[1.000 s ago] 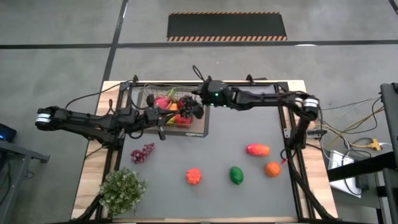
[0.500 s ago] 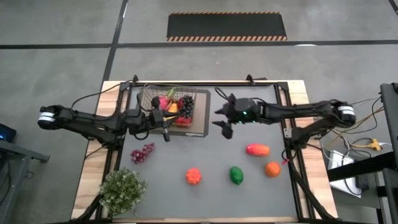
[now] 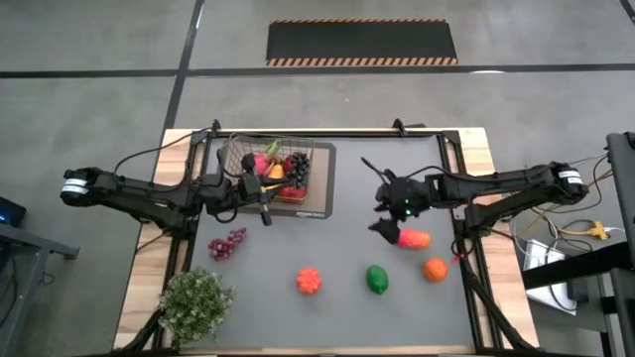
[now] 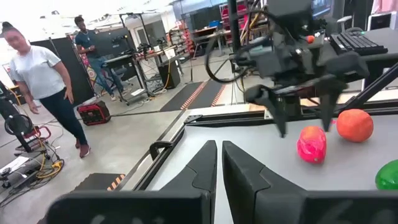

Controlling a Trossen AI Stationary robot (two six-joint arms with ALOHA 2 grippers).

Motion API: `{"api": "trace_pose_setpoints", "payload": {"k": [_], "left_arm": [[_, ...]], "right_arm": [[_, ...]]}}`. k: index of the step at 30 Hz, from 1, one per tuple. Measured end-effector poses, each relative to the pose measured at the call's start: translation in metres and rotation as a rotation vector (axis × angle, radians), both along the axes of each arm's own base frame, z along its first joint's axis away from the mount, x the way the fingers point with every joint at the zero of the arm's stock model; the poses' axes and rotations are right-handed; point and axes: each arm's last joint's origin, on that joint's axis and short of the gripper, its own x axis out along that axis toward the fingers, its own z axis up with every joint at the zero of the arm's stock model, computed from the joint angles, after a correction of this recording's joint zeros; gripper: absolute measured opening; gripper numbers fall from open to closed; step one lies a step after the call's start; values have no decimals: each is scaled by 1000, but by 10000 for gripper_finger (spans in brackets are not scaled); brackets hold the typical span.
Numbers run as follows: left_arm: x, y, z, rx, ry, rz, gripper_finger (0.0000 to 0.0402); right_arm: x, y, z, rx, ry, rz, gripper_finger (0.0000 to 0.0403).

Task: Build produce basket
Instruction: Put the orange mango into the wire basket

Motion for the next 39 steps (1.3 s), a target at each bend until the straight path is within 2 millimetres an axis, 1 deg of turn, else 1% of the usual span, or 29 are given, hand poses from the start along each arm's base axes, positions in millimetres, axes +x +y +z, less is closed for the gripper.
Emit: {"api": "trace_pose_setpoints", "payload": {"k": [3,7,11,16,23,27,31,34,37,39], "left_arm": [[0,0,1,4,-8,0,8],[0,0,1,6,-7,0,8],[0,0,1,7,-3,0,8],[0,0,1,7,-3,0,8],[0,0,0,7,-2,0,8],[0,0,0,7,-2,0,8],[0,0,0,8,0,0,8],[0,0,0,9,2,0,8],[0,0,0,9,4,0,8],[0,0,0,9,6,0,8]], "right_arm": [[-6,10,3,58,165,-39,318],[-14,22,2,70,371,-63,308],[-21,34,-3,38,515,-13,302],[-33,46,-19,-27,652,95,302],[-40,49,-32,-52,703,131,302],[-45,48,-45,-56,724,131,302],[-47,46,-58,-78,714,133,302],[-48,45,-62,-118,709,138,301],[-48,44,-63,-159,703,140,291],[-48,44,-64,-172,699,145,274]]}}
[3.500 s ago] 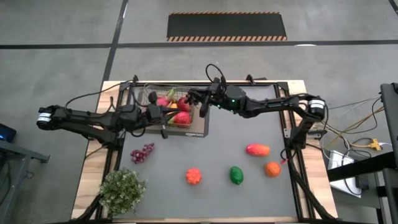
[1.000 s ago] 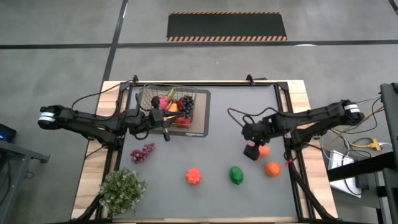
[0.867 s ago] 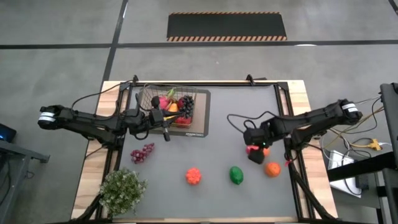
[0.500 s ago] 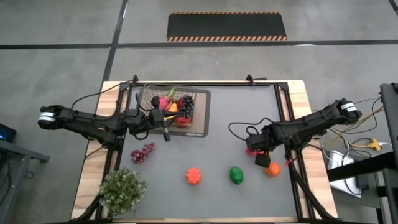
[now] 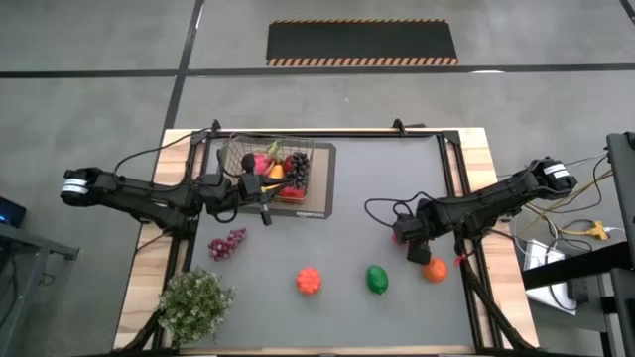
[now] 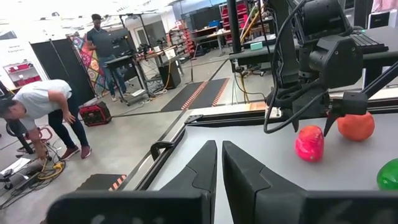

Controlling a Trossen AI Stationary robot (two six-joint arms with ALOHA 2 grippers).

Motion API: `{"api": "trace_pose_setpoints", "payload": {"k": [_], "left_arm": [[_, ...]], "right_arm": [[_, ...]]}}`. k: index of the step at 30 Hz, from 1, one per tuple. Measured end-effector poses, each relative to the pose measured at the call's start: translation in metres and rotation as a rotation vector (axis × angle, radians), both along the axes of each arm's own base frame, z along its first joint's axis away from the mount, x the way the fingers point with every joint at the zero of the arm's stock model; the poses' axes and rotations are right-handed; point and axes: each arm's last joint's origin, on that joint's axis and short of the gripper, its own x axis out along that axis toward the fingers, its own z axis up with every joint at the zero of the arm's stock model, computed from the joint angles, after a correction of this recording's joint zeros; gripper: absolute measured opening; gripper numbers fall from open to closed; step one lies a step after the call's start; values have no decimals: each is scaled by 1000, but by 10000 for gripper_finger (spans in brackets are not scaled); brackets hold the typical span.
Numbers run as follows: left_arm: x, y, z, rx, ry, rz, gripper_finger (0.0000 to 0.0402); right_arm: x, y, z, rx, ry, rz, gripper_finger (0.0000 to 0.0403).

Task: Build produce basket
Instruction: Put the orange mango into the wire basket

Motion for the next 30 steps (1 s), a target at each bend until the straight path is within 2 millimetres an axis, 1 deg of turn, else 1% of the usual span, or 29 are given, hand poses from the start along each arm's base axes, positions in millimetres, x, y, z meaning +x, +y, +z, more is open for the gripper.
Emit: {"api": "trace_pose_setpoints", "payload": {"k": [3,10,13,15,17,21,27,30], "left_arm": [[0,0,0,0,3,0,8],[0,0,0,23,12,0,8],[0,0,0,23,12,0,8],[0,0,-1,23,13,0,8],[1,0,-1,23,16,0,8],[1,0,-2,23,19,0,8],[1,0,-2,24,20,0,8],[1,0,-2,24,20,1,8]], "right_arm": [[1,0,-2,4,-16,7,233],[2,0,-2,7,-27,10,124],[2,1,-1,9,-30,13,87],[2,1,-1,12,-35,17,69],[2,1,0,15,-40,17,60],[0,0,3,21,-69,16,56],[5,1,14,47,-223,14,54],[8,0,20,25,-308,5,53]]}}
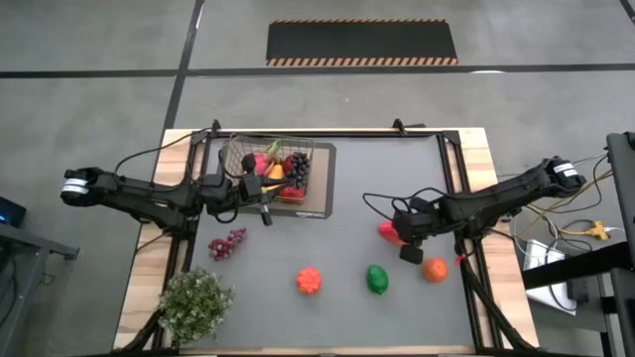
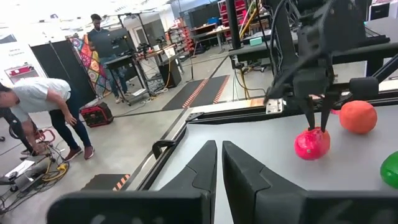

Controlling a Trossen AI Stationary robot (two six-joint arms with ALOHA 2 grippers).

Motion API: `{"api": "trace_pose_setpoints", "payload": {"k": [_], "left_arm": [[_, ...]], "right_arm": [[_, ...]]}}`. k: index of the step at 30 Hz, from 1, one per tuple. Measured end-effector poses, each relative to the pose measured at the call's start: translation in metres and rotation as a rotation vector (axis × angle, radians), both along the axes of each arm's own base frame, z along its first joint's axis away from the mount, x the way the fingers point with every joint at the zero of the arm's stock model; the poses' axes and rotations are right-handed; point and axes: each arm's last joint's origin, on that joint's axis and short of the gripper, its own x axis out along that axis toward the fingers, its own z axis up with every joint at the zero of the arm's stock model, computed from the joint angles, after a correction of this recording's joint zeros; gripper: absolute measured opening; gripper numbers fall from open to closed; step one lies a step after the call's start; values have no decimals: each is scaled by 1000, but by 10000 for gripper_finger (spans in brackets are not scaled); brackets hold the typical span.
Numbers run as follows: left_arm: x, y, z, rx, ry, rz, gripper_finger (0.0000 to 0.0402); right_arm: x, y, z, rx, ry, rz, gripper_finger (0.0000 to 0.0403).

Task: Build produce basket
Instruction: Put the orange mango into the wire basket

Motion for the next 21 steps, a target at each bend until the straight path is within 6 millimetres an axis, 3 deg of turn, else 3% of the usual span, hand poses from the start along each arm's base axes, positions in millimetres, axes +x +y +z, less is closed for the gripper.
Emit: {"api": "trace_pose_setpoints", "payload": {"k": [11,17,21], "left_arm": [[0,0,-1,0,7,0,8],[0,0,-1,-2,5,0,8],[0,0,-1,-3,5,0,8]], "right_arm": [[14,-3,22,-184,-366,9,47],[18,-7,18,-219,-368,-20,49],[24,-14,19,-220,-355,-68,81]]}}
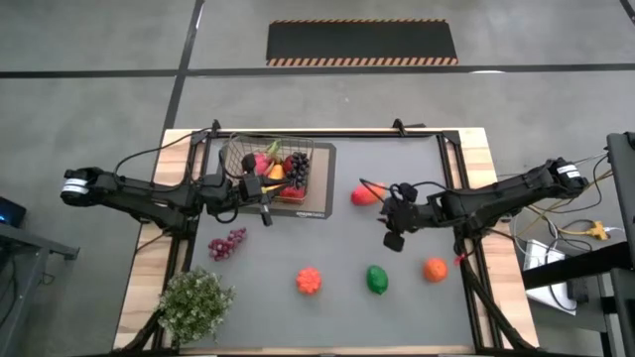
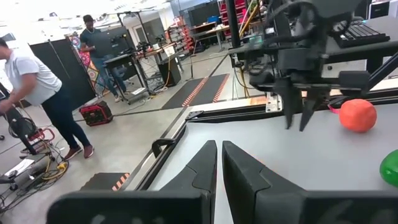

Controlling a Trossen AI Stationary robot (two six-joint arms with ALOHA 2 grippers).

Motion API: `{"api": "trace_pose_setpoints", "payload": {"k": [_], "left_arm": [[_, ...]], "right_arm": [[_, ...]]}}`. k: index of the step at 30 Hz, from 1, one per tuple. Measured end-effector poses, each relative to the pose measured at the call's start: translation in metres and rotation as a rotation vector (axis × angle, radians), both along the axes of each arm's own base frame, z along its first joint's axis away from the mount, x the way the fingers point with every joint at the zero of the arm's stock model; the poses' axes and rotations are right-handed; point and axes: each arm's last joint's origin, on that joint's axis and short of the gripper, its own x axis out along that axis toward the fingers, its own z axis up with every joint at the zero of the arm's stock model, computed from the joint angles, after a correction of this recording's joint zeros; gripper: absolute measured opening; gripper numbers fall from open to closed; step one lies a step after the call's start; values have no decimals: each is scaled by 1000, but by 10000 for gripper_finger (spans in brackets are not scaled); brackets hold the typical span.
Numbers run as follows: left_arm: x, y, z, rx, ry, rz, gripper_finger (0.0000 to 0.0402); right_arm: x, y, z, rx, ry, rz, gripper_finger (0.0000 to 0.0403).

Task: Build produce basket
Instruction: Put the orange mango into the wire basket

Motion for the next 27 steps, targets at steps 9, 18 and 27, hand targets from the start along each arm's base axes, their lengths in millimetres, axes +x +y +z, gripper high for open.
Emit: {"api": "trace_pose_setpoints", "payload": {"k": [9,18,27], "left_arm": [[0,0,0,-5,-2,0,8],[0,0,0,-5,-2,0,8],[0,0,0,-4,0,0,8]], "right_arm": [[8,-38,1,-115,105,-34,249],[30,-85,-27,-362,315,196,352],[58,-118,-47,-429,448,364,341]]}}
